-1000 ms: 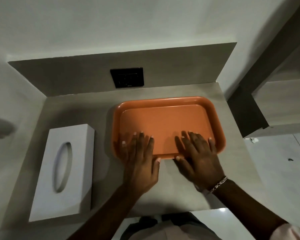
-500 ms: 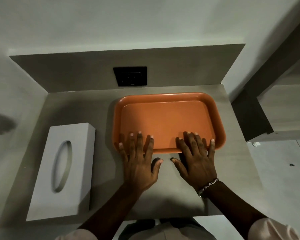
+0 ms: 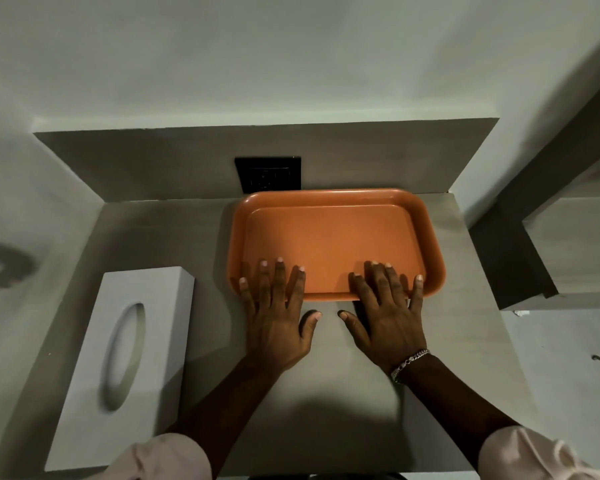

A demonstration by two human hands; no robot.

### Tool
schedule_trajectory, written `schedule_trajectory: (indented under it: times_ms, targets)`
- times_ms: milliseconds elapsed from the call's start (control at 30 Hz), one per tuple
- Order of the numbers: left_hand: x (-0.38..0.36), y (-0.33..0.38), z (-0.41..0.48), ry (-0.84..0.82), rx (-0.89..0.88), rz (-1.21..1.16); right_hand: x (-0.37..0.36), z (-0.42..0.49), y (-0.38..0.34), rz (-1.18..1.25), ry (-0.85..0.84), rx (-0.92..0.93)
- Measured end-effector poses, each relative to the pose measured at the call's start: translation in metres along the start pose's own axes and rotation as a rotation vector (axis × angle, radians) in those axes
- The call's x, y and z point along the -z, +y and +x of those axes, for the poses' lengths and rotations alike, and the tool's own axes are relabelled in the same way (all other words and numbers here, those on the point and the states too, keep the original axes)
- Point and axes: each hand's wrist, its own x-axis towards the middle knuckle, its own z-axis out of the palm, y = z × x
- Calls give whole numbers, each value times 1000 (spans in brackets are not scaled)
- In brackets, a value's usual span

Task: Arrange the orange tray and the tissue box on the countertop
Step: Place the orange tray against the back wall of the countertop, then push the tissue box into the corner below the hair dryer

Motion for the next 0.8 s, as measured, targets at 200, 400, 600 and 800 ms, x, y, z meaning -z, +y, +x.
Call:
schedule_trajectory:
  times_ms: [200, 400, 600, 800]
  targets:
    - [2, 0, 1, -14, 3, 9, 1, 4, -1, -8, -26, 2]
    - [12, -4, -7, -3, -12, -54, 8, -2, -6, 85, 10, 25]
    - [32, -26, -38, 140, 97, -225, 27, -16, -35, 234, 52, 186]
    - [60, -65, -74, 223, 310, -219, 33, -17, -87, 294, -17, 444]
